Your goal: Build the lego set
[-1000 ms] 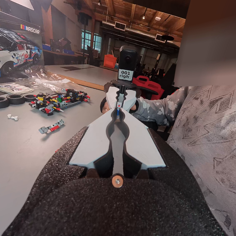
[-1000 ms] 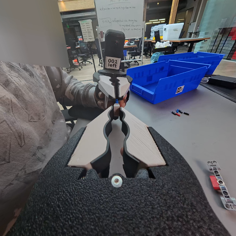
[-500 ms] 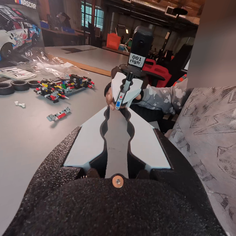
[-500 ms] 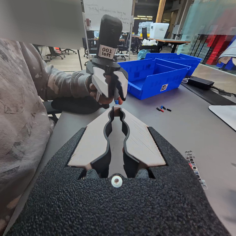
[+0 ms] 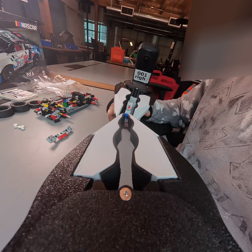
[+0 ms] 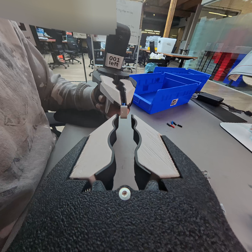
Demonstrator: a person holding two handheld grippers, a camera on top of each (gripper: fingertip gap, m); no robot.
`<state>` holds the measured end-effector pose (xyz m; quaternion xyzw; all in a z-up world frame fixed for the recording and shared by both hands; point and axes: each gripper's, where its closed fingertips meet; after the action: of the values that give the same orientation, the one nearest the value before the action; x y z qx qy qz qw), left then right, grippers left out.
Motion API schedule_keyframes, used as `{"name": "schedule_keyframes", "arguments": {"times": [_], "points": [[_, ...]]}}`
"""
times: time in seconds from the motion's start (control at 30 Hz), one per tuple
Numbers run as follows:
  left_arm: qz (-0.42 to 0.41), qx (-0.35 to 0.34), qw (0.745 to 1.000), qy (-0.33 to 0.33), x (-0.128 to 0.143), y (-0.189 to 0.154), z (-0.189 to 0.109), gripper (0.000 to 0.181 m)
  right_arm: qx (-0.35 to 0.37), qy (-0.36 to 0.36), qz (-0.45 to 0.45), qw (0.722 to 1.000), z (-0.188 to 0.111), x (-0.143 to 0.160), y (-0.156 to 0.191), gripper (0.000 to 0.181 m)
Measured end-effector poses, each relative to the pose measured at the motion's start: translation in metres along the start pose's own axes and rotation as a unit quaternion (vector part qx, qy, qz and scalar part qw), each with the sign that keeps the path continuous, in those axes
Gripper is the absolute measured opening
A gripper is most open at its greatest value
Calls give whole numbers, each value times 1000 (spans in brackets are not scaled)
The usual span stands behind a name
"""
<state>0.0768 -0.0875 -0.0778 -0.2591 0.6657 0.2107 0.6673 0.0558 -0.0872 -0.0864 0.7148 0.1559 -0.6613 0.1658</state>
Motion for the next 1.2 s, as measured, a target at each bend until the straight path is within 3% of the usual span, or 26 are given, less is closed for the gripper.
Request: {"name": "schedule_keyframes", "arguments": {"times": [0.07, 0.3, 0.43, 0.5, 0.53, 0.57, 0.7, 0.8, 0.93, 1.07, 1.2], "points": [[0, 5, 1000, 0, 0, -2, 1, 2, -7, -13, -2, 1000, 0, -4, 4, 6], [8, 13, 1000, -12, -6, -7, -1, 1, -16, -21, -9, 1000, -1, -10, 11, 5], [0, 3, 1000, -19, -3, -2, -1, 0, -18, 11, 2, 1000, -3, 3, 5, 5], [-38, -4, 987, -154, -57, 11, -36, 0, 22, 101, -33, 994, -9, 41, -11, 5], [-23, -38, 981, -187, -79, 25, -59, 0, 15, 101, 0, 995, -13, 48, -10, 5], [10, -79, 980, -181, -84, 36, -73, 0, 8, 78, 18, 997, -14, 40, -6, 4], [17, -246, 969, -20, -28, 95, -81, 1, 21, 80, -14, 997, -2, 34, -10, 5], [-9, -365, 921, 134, 37, 141, -90, 2, 37, 103, -13, 994, 0, 48, -18, 5], [-3, -448, 843, 297, 100, 181, -102, 3, 67, 124, -20, 990, -5, 63, -26, 5], [106, -482, 765, 413, 116, 207, -107, 3, 80, 121, -14, 989, -9, 64, -29, 5], [113, -490, 739, 447, 122, 223, -104, 4, 88, 113, -9, 990, -12, 61, -32, 5]]}}
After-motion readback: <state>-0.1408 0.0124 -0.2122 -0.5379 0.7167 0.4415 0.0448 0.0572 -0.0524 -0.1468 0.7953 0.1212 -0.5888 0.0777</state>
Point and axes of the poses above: each gripper's, where its closed fingertips meet, z out along the fingers, x out of its underside, y = z × x across the jaws, and after that the axes turned 6 degrees about z, right-handed
